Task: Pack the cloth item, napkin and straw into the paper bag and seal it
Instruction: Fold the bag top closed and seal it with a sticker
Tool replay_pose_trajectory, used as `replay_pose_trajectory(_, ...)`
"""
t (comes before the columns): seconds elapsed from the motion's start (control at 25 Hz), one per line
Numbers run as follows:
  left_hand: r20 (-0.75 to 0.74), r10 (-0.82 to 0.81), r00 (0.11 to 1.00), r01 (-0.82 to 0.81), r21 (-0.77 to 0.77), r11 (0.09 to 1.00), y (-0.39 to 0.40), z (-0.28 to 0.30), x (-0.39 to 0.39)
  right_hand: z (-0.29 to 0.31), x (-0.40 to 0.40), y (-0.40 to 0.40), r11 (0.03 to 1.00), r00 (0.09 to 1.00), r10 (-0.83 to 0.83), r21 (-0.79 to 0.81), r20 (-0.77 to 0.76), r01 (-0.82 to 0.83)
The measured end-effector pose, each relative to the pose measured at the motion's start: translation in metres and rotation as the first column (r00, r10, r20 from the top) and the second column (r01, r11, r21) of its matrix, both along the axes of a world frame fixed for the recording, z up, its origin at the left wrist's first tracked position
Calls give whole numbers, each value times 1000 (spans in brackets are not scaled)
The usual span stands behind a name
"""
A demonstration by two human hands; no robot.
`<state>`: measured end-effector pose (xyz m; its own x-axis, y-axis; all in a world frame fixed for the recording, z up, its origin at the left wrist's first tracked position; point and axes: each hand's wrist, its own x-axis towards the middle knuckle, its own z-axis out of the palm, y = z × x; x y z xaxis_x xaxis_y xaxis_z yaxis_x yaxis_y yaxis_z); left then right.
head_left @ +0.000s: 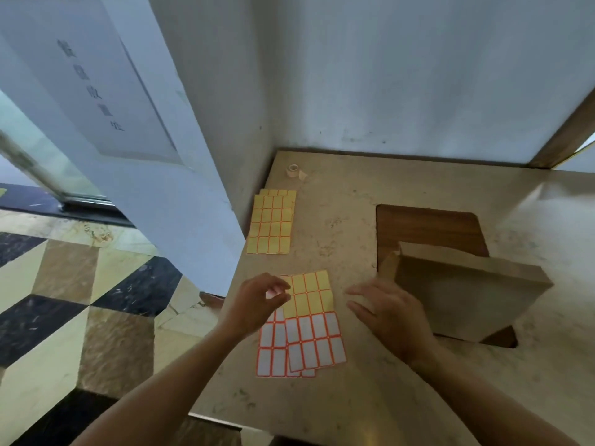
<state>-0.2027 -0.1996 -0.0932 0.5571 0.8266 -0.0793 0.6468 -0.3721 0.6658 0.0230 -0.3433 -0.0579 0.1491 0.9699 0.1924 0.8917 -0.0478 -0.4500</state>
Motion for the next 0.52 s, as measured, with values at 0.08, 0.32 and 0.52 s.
replay_pose_trajectory(0.08,-41,32,999,-33,-41,999,-5,-16,-14,-25,-16,7,966,989,-90,-251,-120,57)
replay_pose_trajectory(0.32,-147,104,984,-130,-180,975,-17,-62,-18,-87,-33,34,815,957,-216,-575,-192,69)
replay_pose_trajectory(0.52,-319,10,948,-48,-111,993,-24,-81,-10,-103,-42,46,777,932,-343,-594,-120,210)
